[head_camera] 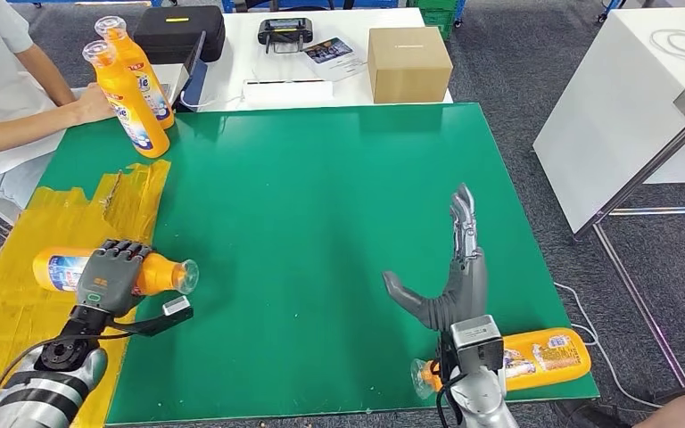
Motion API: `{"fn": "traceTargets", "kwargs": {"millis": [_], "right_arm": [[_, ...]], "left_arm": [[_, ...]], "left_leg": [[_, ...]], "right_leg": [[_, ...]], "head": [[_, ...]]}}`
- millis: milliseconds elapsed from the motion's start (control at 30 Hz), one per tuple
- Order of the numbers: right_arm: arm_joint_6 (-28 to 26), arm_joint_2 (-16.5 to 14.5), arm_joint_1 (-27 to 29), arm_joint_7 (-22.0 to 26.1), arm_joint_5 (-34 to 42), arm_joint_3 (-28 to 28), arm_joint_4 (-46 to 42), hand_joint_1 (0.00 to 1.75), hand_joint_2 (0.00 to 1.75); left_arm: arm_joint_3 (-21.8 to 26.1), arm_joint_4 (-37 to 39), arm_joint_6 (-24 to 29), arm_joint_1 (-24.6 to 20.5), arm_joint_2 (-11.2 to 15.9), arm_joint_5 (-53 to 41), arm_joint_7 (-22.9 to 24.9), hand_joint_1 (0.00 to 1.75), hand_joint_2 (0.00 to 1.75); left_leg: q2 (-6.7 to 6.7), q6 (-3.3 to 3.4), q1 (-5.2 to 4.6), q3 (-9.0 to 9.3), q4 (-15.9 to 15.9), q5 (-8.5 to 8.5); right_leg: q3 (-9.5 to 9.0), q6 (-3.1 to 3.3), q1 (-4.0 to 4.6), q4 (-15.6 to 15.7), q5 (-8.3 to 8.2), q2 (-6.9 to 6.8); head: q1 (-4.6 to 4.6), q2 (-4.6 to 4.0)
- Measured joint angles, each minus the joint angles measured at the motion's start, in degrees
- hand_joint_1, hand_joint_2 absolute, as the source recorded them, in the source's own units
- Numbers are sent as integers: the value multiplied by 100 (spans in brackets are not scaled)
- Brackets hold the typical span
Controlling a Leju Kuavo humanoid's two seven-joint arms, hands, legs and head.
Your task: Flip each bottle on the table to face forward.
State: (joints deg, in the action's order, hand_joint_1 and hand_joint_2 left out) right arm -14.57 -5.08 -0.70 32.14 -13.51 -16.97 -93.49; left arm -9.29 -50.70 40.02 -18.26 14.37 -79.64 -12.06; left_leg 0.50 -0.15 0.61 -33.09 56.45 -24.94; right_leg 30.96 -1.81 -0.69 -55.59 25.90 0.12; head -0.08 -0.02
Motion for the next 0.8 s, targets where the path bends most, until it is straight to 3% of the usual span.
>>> {"fn": "traceTargets", "kwargs": {"millis": [200, 467, 800], "right_arm": [[0, 1, -6, -11, 0, -32, 88, 0, 175], [-1, 1, -23, -28, -13, -54, 169, 0, 175], [-38, 1, -74, -111, -114, -56, 216, 0, 175]], "left_arm": [[634, -2, -2, 40, -369, 281, -405, 175, 175], [1006, 296, 5, -43, -535, 886, -809, 175, 175], [1153, 1209, 5, -382, -395, 311, 187, 175, 175]], "left_leg": [[0, 0, 3, 0, 0, 0], [0, 0, 3, 0, 0, 0], [1, 0, 3, 5, 0, 1]], "right_leg": [[0, 0, 3, -1, 0, 0], [-1, 0, 4, -1, 0, 0], [-7, 0, 5, -2, 0, -1]], "head": [[-1, 0], [-1, 0], [-1, 0]]}}
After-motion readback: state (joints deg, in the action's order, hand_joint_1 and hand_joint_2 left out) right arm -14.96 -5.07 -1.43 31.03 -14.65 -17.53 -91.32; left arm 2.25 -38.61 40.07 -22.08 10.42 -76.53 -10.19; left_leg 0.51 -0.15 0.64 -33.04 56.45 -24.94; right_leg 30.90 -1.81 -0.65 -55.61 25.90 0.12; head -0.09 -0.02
